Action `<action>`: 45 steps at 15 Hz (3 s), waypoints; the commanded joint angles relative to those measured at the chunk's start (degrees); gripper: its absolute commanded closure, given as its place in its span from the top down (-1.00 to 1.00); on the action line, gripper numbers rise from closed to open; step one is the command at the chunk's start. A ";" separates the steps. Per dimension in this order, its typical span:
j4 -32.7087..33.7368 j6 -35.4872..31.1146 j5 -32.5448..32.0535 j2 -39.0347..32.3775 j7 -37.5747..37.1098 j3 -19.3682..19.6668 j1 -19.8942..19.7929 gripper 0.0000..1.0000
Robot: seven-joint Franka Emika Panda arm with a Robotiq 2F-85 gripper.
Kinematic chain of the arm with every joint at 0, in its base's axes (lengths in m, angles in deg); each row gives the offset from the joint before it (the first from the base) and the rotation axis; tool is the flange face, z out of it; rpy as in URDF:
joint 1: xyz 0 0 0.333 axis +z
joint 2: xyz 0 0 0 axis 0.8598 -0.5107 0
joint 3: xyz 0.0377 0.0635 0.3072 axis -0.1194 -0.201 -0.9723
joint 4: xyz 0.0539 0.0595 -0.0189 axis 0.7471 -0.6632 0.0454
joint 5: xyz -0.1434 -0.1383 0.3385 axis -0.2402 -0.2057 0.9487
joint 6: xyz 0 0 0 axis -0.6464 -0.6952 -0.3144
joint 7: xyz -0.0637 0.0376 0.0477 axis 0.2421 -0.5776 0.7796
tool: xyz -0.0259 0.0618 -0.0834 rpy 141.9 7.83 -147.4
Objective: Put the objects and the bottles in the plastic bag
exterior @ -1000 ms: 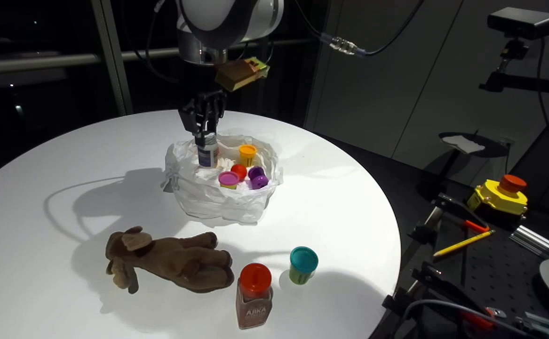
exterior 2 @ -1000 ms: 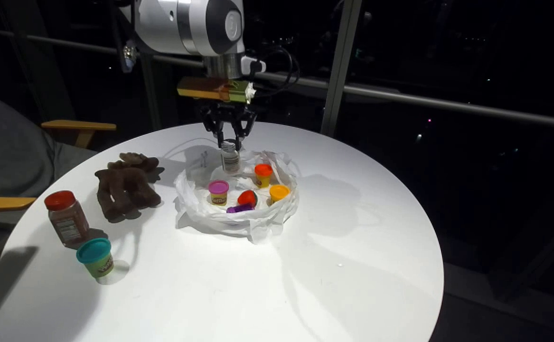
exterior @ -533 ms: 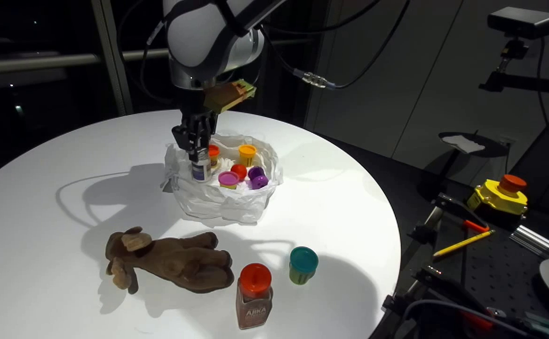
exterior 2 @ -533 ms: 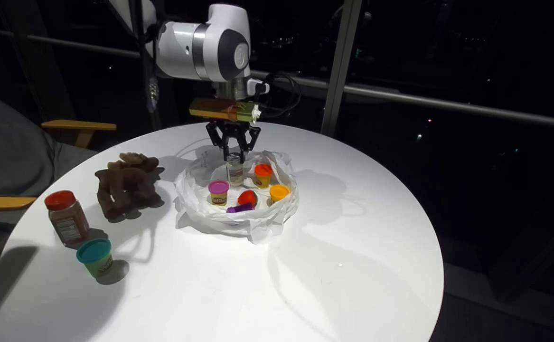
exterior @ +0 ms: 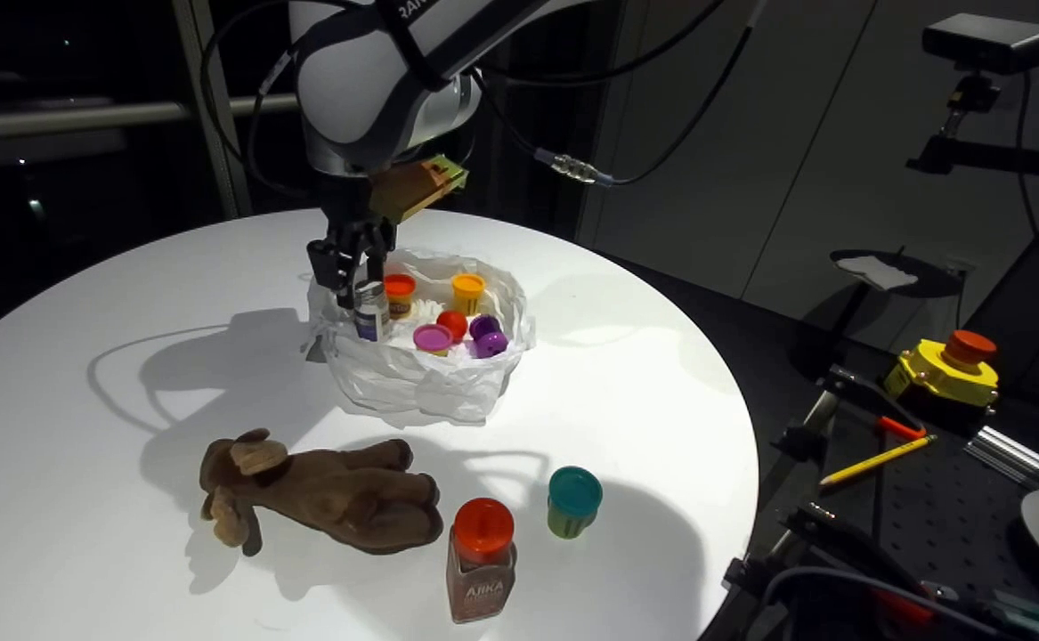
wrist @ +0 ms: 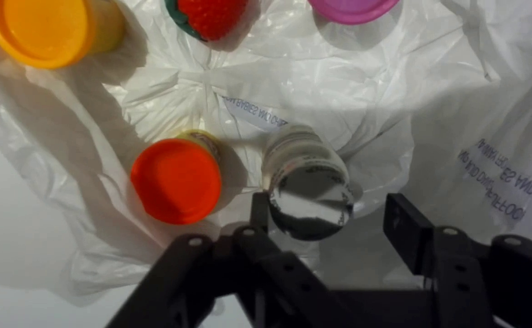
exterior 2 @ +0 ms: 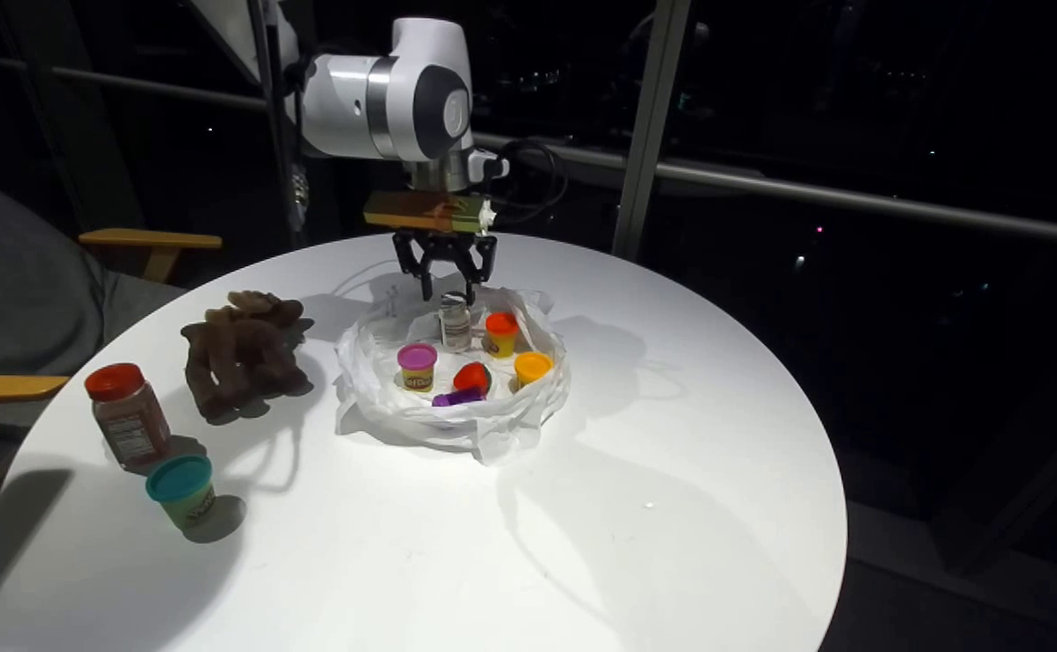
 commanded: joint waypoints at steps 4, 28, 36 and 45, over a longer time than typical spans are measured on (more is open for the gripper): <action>-15.12 -0.07 -0.99 13.88 -4.05 0.47 3.88 1.00; -67.58 -21.20 0.21 40.10 3.55 -13.51 6.03 1.00; -66.75 -22.39 1.27 37.58 11.79 -16.43 4.63 1.00; -64.41 -23.48 0.62 34.32 15.74 -16.36 4.40 0.75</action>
